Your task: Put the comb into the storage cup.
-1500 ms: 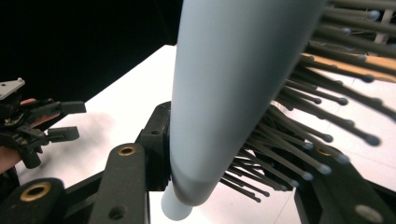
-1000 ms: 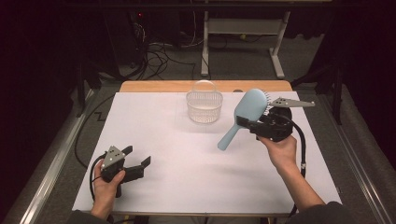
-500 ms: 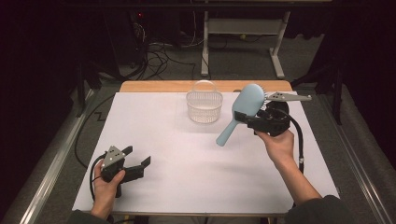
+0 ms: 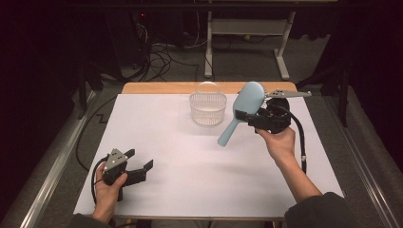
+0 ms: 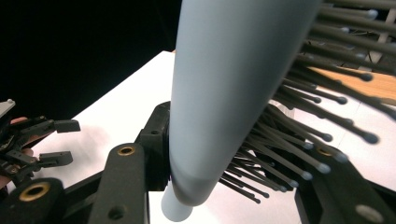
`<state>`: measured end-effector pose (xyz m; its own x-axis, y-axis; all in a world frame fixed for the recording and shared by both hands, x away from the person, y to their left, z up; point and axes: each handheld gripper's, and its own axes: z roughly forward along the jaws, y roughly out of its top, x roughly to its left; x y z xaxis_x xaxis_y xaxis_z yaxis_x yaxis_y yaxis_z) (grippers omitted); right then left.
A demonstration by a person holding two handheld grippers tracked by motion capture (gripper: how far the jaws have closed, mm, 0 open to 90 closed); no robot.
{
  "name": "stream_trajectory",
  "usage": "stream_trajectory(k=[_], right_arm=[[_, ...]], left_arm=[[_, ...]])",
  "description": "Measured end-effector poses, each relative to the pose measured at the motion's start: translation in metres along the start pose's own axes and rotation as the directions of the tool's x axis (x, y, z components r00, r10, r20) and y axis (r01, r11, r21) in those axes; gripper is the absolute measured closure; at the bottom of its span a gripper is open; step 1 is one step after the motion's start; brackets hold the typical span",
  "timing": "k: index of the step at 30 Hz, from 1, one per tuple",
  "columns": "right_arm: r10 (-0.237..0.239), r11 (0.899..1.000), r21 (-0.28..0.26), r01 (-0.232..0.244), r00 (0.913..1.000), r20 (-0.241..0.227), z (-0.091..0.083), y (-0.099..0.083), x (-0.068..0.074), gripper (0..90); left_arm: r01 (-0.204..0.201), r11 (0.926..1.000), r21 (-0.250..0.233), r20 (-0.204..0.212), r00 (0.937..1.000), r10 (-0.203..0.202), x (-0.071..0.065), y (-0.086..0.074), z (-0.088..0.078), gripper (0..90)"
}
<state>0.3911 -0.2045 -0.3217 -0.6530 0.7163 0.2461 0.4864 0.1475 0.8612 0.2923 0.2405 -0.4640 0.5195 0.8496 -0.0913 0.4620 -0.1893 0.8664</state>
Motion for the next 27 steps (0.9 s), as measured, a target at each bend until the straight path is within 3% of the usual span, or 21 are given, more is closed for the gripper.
stream_trajectory(k=[27], right_arm=[[-0.007, 1.0, 0.009, 0.006, 0.9995, 0.03, 0.013, 0.018, -0.003, 53.3]], left_arm=[[0.002, 0.9999, 0.012, -0.003, 1.0, -0.002, 0.001, 0.0, 0.001, 16.8]])
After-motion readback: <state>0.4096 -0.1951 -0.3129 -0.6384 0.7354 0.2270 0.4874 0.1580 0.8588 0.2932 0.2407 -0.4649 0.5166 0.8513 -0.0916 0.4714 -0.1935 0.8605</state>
